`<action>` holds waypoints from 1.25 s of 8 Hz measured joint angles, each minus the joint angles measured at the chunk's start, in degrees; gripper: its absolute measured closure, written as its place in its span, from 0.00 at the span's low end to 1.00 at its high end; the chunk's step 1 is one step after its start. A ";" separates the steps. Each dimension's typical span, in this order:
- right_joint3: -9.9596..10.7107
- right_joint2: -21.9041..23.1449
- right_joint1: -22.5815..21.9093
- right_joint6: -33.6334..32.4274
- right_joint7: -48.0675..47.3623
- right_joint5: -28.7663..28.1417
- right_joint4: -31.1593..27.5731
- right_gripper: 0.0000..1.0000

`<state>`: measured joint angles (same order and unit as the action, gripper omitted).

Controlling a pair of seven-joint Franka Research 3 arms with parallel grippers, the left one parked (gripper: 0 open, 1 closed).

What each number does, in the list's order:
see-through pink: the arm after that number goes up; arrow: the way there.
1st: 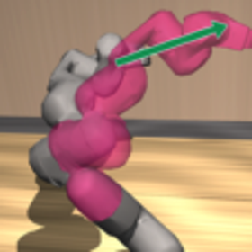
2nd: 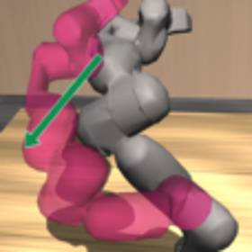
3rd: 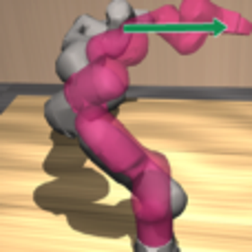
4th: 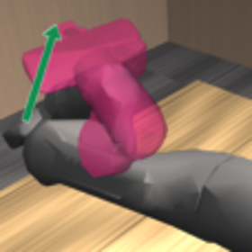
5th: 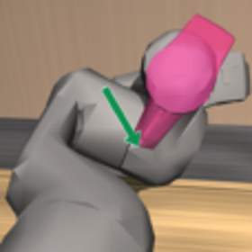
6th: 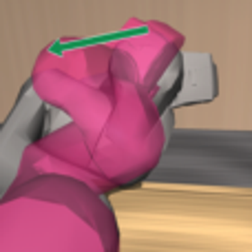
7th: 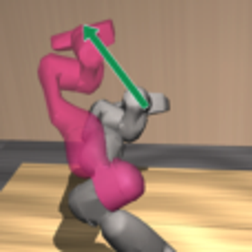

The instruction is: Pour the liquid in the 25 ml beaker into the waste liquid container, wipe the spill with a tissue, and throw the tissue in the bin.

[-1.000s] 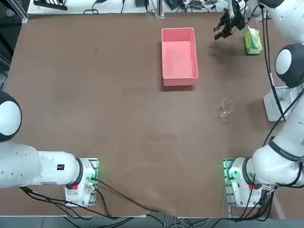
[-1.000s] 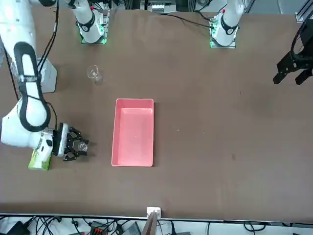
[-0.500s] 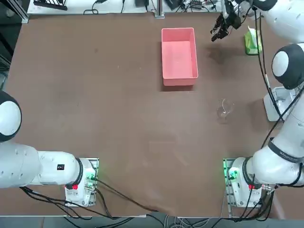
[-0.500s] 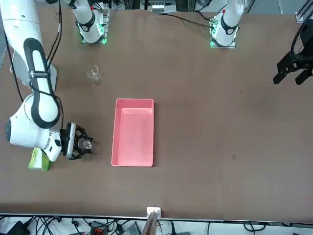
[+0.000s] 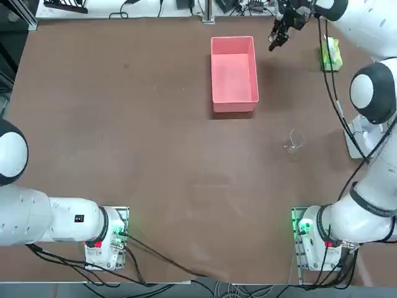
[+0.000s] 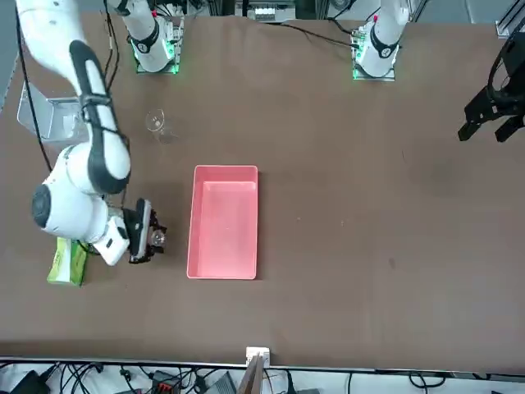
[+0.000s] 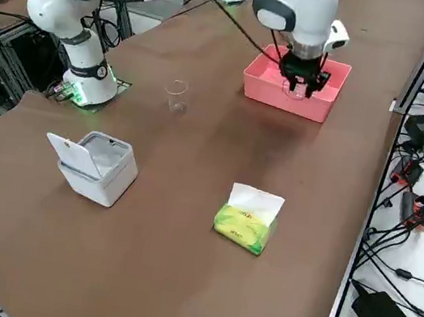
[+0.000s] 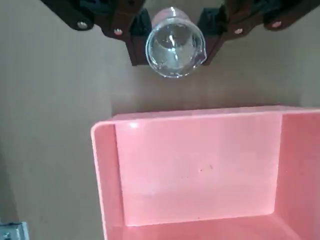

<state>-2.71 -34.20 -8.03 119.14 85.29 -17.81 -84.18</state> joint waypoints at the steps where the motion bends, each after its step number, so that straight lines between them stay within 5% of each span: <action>1: 1.65 0.15 -2.50 0.00 -2.05 1.80 -0.02 0.52; 7: 19.92 0.23 -22.66 -3.78 -12.74 5.51 1.48 0.52; 10: 23.63 0.22 -28.75 -6.95 -20.65 11.39 3.38 0.52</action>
<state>20.93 -33.98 -36.78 112.19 64.65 -6.42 -80.80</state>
